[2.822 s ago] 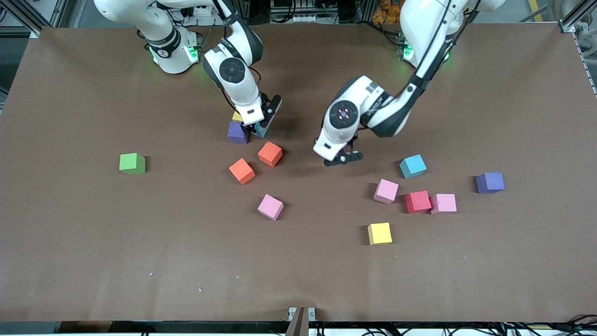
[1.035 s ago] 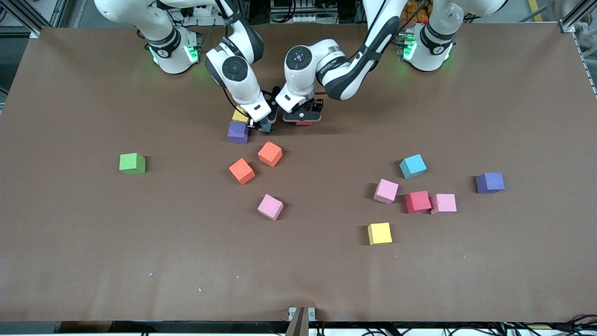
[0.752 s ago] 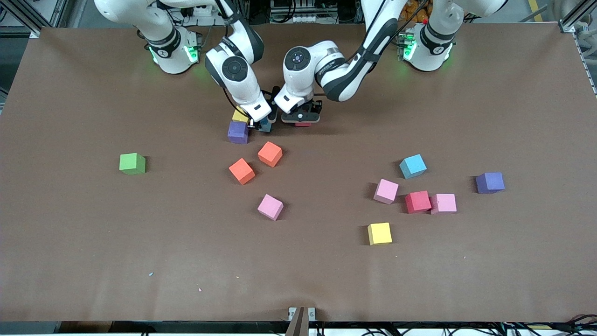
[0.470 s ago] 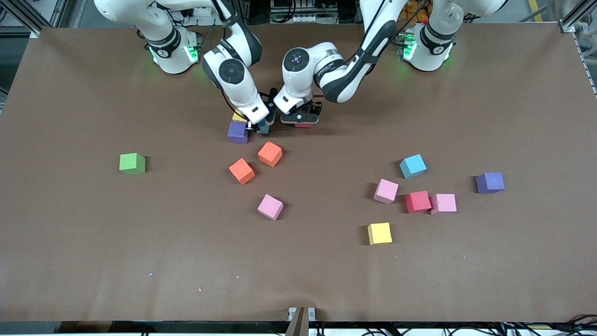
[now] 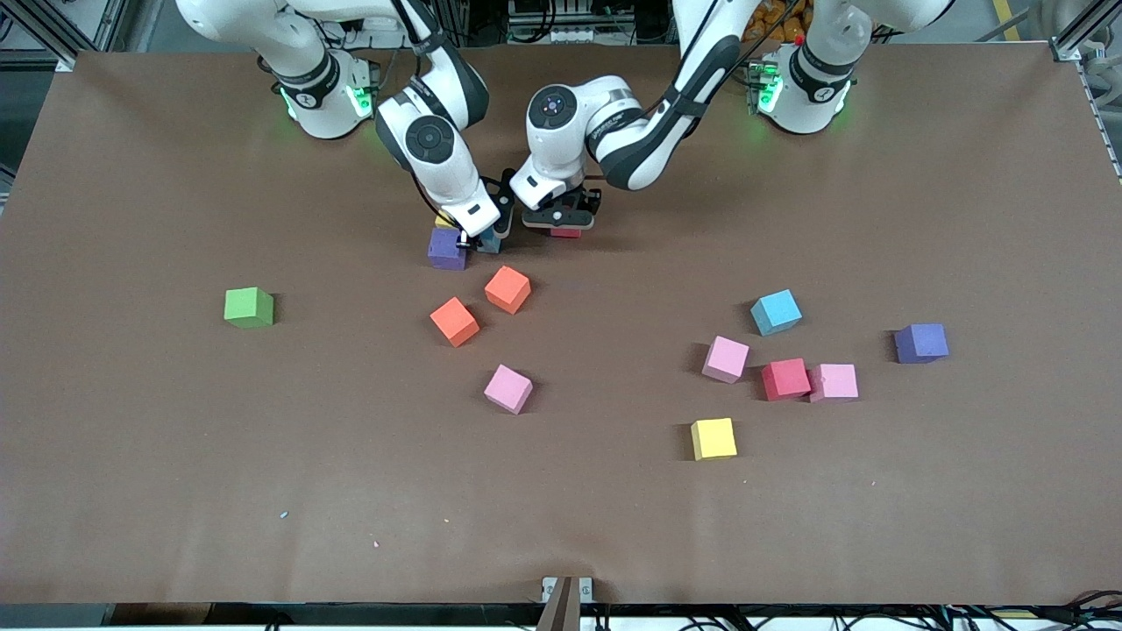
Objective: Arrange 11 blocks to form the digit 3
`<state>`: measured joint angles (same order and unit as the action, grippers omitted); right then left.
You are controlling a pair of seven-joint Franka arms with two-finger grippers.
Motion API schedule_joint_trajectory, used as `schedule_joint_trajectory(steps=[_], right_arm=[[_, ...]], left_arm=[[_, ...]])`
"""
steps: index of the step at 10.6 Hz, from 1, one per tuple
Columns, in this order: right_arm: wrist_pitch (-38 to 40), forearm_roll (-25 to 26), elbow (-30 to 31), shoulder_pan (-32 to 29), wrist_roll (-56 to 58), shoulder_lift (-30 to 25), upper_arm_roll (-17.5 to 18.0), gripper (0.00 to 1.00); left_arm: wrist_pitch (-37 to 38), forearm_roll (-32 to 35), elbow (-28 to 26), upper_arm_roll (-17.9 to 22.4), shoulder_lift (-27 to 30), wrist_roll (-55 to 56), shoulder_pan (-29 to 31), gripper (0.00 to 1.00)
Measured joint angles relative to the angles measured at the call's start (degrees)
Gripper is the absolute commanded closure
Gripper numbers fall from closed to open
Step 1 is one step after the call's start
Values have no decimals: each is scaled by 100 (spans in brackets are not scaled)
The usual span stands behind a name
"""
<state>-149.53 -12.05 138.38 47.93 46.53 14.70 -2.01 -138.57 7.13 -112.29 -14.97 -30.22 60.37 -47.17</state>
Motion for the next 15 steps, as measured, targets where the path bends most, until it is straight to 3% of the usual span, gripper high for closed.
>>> schedule_joint_trajectory(steps=[7,9,15], right_arm=[[0,0,4,-179,450,0,-2,100],[0,0,4,-183,459,0,-2,100],[0,0,4,-183,467,0,0,100]], left_arm=[[1,0,152,23,-164,36,13,48],[1,0,153,22,-164,35,12,0],[53,0,271,24,-105,113,28,0]])
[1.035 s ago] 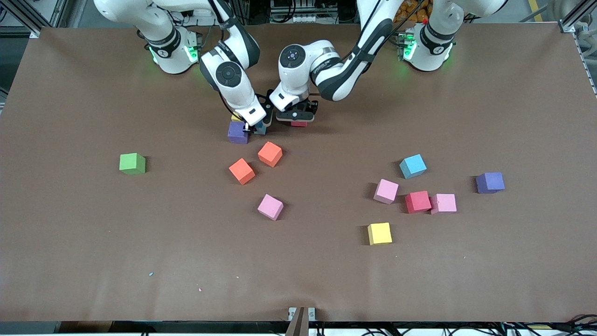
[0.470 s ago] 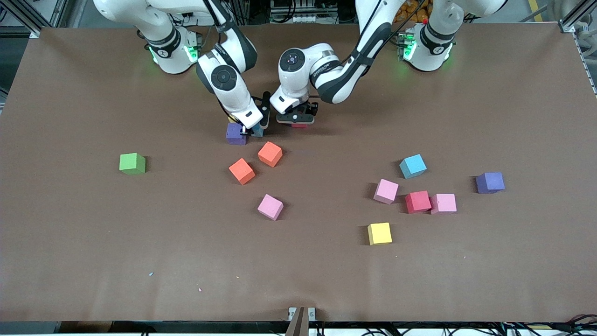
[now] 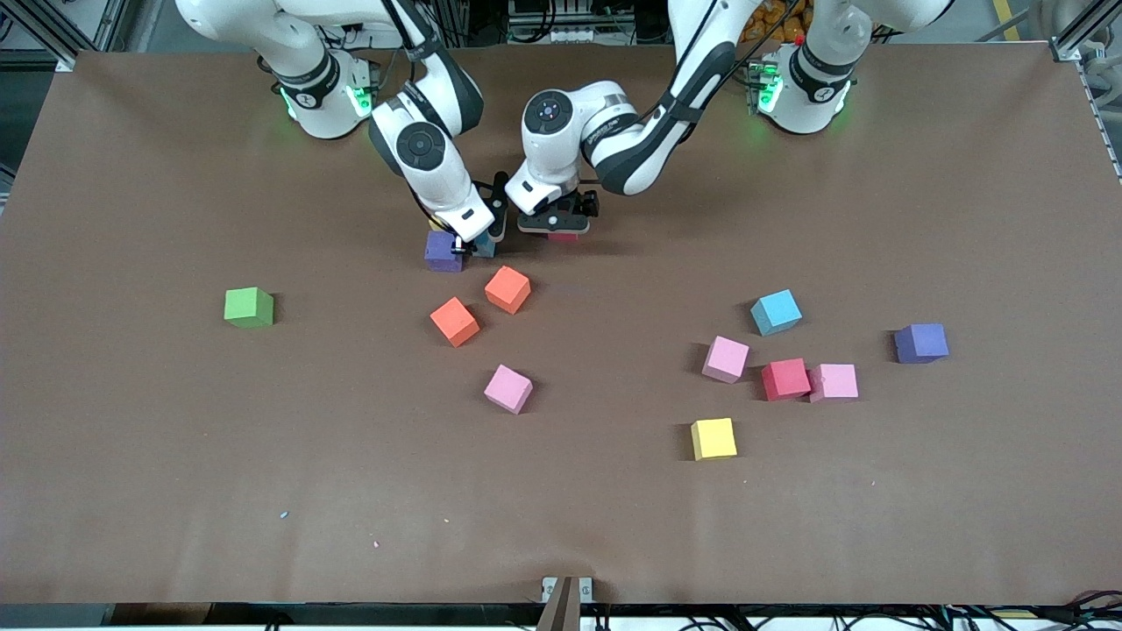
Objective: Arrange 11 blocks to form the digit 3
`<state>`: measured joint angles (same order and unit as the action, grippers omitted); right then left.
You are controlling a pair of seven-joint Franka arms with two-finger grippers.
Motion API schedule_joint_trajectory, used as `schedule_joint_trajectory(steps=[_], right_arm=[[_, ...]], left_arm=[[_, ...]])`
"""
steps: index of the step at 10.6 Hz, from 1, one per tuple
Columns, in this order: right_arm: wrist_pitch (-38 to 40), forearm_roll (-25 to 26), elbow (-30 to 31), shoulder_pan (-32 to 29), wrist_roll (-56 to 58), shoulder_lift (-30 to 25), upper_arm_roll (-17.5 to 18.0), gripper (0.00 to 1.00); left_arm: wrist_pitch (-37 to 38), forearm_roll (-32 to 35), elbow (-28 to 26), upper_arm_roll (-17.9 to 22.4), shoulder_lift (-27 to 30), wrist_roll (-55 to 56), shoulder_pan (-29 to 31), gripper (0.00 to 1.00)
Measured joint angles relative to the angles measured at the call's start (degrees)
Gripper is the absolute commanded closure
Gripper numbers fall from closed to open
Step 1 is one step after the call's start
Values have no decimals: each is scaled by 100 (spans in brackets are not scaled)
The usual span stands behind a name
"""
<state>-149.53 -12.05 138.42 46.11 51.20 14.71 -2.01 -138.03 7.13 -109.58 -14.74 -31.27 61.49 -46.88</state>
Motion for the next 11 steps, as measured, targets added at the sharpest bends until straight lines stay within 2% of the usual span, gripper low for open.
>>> schedule_joint_trajectory(steps=[3,6,8,11], right_arm=[[0,0,0,0,3,1,0,100],[-1,0,-3,24,3,2,13,100],[-20,-14,-11,206,-118,-3,39,100],[-38,-16,-96,838,-1048,-23,77,100]], left_arm=[[361,0,37,15,371,37,187,0],[1046,0,38,24,979,-82,713,0],[1209,0,18,33,1207,-711,1244,0],[1232,0,7,47,1251,-2279,2242,0]])
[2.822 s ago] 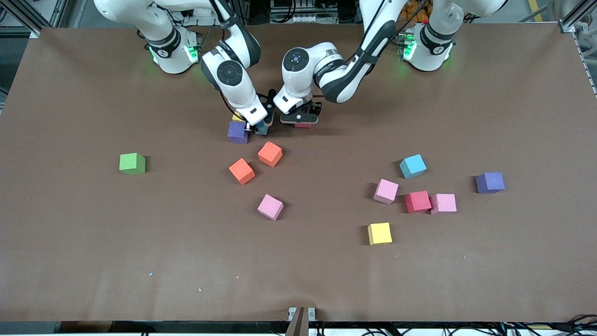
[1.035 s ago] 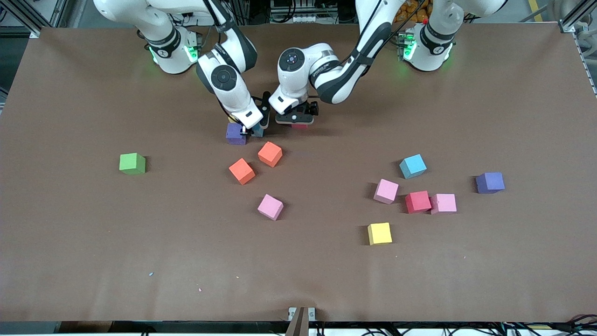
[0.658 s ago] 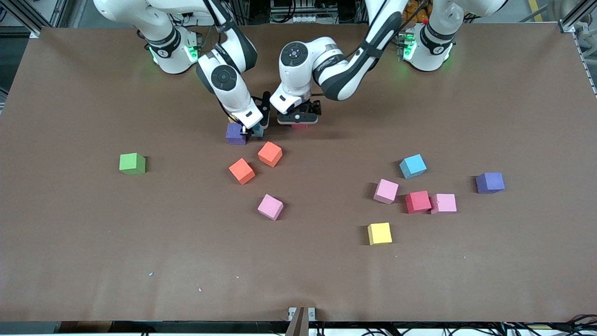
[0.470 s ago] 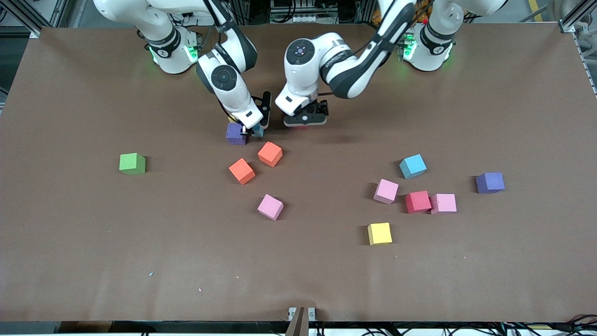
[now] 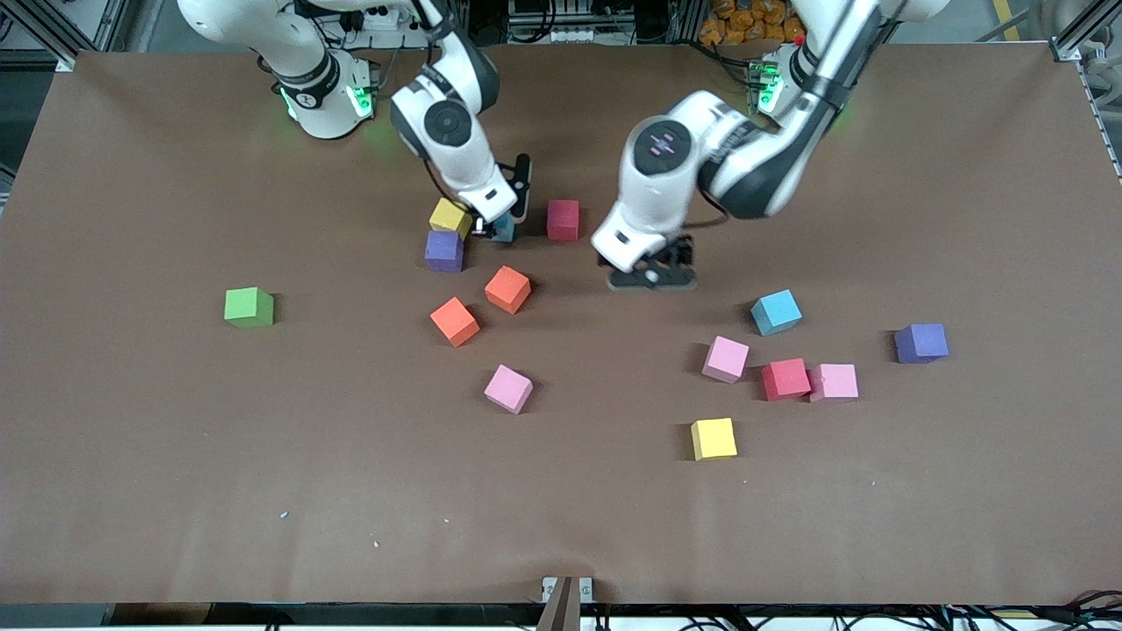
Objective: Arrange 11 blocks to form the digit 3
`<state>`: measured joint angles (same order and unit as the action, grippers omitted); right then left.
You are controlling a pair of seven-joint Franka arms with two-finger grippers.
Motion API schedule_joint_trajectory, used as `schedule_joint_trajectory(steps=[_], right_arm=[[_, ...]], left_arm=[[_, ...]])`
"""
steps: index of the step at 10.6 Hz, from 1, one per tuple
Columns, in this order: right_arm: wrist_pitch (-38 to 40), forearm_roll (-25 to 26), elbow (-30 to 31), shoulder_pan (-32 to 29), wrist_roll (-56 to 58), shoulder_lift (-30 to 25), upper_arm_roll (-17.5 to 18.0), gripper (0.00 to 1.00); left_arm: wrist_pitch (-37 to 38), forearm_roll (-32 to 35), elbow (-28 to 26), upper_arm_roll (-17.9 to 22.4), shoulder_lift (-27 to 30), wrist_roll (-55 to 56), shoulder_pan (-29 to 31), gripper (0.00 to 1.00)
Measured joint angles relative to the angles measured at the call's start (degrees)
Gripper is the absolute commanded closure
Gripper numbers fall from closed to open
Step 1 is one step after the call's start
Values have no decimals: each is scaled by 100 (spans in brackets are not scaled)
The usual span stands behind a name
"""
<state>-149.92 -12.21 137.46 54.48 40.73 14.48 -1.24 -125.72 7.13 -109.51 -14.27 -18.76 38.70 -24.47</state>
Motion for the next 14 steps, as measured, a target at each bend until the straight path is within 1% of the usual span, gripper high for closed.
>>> schedule_joint_trajectory(steps=[2,5,6,9,10,12,14], right_arm=[[-1,-1,-94,289,-547,-6,4,100],[-1,4,-180,401,-991,-9,-3,100],[-1,13,-193,400,-994,-8,-27,100],[76,516,-323,369,-1022,50,-98,100],[264,597,-444,342,-1022,90,-133,100],[790,719,-790,307,-1021,204,-173,100],[944,770,-1038,294,-1021,379,-174,100]], left_arm=[[1,0,-22,11,-21,-1068,481,0],[-64,1,61,22,-249,-2498,1198,0],[-94,30,192,22,-434,-2677,1266,0],[-156,411,829,15,-1136,-2784,1250,0],[-156,484,955,22,-1281,-2854,1264,0],[-156,525,1009,38,-1380,-3145,1391,0],[-156,525,1015,37,-1454,-3217,1434,0]])
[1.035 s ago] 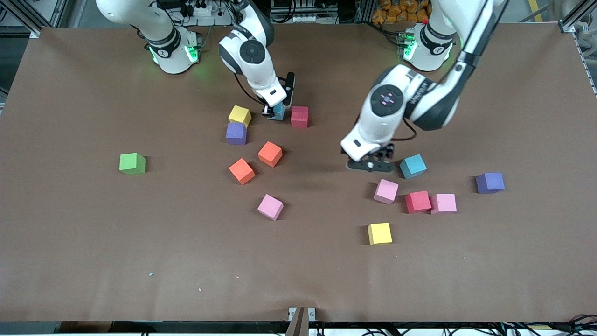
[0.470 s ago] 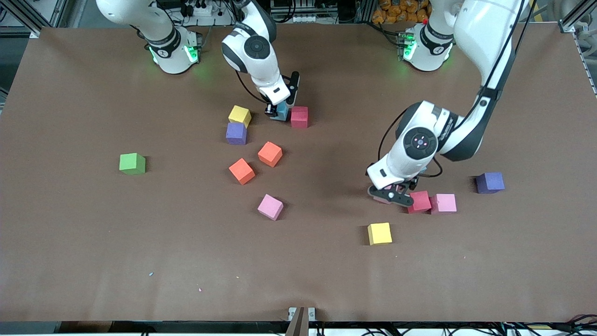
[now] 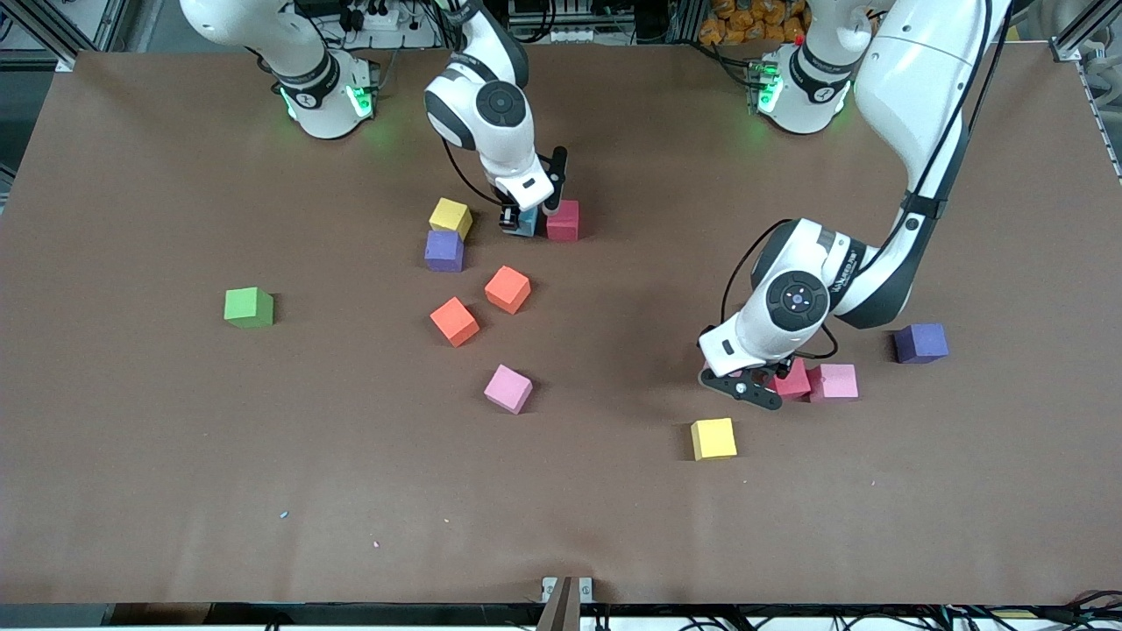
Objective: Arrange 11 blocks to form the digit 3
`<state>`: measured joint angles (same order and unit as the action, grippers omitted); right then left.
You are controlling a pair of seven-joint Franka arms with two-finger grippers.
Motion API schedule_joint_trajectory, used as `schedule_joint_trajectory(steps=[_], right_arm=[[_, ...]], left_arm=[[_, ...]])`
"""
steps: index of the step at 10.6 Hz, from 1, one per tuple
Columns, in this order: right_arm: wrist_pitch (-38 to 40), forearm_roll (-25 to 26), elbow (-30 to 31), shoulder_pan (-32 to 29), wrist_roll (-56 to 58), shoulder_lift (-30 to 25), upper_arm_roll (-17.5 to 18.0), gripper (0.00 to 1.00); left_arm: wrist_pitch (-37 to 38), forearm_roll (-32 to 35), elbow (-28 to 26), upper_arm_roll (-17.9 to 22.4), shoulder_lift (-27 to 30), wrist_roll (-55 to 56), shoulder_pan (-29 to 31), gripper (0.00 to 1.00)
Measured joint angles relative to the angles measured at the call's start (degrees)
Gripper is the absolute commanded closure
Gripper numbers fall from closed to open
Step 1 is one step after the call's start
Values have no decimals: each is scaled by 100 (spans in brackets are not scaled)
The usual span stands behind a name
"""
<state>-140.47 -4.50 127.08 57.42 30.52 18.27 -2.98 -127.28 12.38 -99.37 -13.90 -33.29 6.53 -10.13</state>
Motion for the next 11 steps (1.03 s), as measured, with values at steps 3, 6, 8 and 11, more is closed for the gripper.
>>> schedule_joint_trajectory(steps=[3,6,8,11], right_arm=[[10,10,-259,0,1,287,5,100],[4,42,-369,8,7,363,20,100],[3,51,-392,55,10,367,40,100],[-4,87,-399,150,10,416,66,100]], left_arm=[[-50,0,2,-17,-180,4,-42,0],[-123,0,6,-17,-302,6,-36,0],[-126,0,6,-19,-334,12,-44,0],[-126,-6,5,-33,-393,280,-52,26]])
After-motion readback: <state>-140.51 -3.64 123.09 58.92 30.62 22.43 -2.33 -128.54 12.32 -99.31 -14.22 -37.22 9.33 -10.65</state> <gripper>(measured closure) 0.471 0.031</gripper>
